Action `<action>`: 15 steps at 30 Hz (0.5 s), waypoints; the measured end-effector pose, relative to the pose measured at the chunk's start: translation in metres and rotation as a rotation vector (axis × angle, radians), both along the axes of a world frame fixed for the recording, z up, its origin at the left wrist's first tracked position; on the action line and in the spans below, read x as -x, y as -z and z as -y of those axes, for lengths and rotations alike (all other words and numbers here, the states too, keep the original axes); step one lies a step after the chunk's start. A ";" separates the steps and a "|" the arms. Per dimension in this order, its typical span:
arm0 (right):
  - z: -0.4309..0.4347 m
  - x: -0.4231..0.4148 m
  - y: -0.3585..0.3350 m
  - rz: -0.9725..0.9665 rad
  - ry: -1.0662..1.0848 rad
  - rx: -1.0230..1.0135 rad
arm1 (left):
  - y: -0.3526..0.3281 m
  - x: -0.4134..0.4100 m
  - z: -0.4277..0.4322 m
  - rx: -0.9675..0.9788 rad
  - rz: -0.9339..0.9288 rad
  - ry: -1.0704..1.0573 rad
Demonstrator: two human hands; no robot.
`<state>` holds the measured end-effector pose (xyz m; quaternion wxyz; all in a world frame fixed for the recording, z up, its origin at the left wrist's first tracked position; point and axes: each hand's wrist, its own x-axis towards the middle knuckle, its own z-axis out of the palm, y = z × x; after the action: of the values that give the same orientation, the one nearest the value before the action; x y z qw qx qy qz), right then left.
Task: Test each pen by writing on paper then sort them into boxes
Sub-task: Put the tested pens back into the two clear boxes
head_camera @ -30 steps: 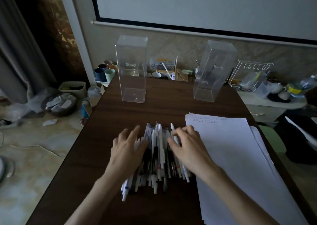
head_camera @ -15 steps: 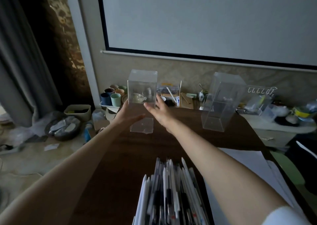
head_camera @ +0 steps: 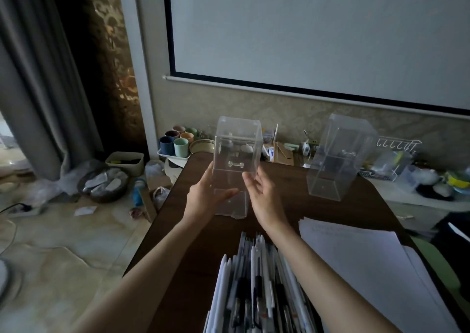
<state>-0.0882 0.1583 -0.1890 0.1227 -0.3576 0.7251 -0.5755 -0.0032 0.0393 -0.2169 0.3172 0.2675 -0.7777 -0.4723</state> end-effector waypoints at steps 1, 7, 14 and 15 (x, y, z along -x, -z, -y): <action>-0.005 -0.003 0.001 -0.069 0.026 -0.012 | 0.000 -0.002 -0.005 0.000 -0.005 0.007; -0.026 -0.027 -0.008 -0.364 0.149 0.063 | -0.007 -0.010 -0.025 0.045 0.016 -0.029; 0.003 0.005 -0.078 -0.460 0.166 0.227 | -0.011 -0.011 -0.027 0.027 0.050 -0.051; 0.009 0.012 -0.088 -0.450 0.154 0.200 | -0.011 -0.011 -0.027 0.023 0.055 -0.053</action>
<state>-0.1005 0.1493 -0.1013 -0.1218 -0.4309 0.6988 -0.5579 0.0074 0.0667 -0.2056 0.3108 0.2973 -0.7842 -0.4473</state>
